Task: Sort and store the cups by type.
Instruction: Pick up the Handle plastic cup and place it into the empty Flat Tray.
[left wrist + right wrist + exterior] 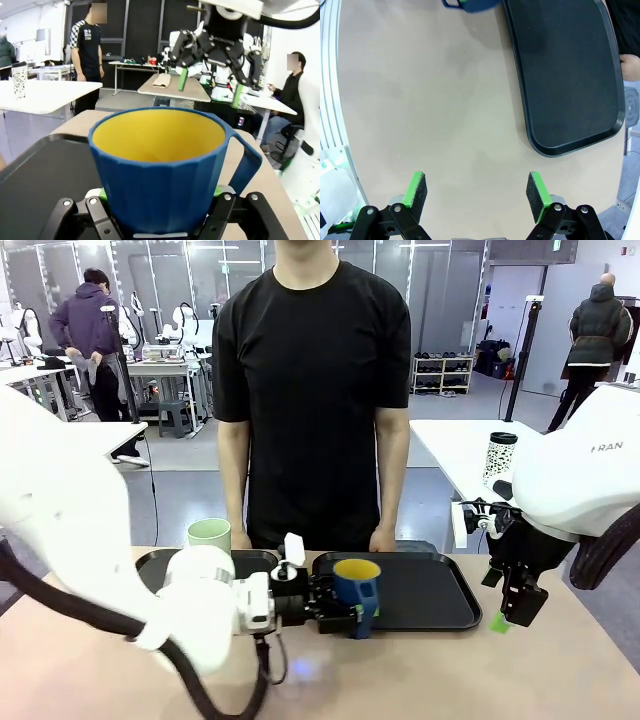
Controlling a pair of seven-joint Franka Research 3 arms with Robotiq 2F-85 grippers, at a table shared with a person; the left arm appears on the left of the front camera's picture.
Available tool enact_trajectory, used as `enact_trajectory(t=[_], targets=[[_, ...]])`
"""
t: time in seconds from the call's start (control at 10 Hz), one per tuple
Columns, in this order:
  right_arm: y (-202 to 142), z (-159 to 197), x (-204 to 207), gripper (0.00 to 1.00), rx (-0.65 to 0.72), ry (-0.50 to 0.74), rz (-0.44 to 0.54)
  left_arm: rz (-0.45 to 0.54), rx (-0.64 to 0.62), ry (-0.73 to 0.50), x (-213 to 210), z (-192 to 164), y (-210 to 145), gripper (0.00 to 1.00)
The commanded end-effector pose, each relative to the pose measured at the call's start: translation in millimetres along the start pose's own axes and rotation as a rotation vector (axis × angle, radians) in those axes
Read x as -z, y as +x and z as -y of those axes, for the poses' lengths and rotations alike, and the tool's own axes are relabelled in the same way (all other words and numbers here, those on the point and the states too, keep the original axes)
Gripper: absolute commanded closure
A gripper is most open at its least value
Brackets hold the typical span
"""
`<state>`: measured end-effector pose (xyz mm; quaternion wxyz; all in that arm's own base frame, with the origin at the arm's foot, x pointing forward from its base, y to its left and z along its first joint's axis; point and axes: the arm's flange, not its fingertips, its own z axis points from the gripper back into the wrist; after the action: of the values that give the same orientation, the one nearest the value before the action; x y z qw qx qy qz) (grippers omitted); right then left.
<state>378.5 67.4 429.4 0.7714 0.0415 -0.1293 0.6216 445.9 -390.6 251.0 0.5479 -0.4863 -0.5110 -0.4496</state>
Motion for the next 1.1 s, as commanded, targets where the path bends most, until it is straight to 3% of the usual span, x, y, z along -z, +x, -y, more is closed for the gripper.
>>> enact_trajectory(t=[0.0,0.2,0.5,1.0], targets=[[0,-3,0,0.0,0.014,-0.011,-0.012,0.047,0.065,0.083,40,-2,-23,0.29],[0,-3,0,0.0,0.014,-0.011,-0.012,0.096,0.083,0.123,68,-14,-22,0.29],[0,-3,0,0.0,0.014,-0.011,-0.012,0.048,0.136,0.196,93,-23,-27,0.29],[0,-3,0,0.0,0.014,-0.011,-0.012,0.017,0.178,0.269,82,-29,-26,0.29]])
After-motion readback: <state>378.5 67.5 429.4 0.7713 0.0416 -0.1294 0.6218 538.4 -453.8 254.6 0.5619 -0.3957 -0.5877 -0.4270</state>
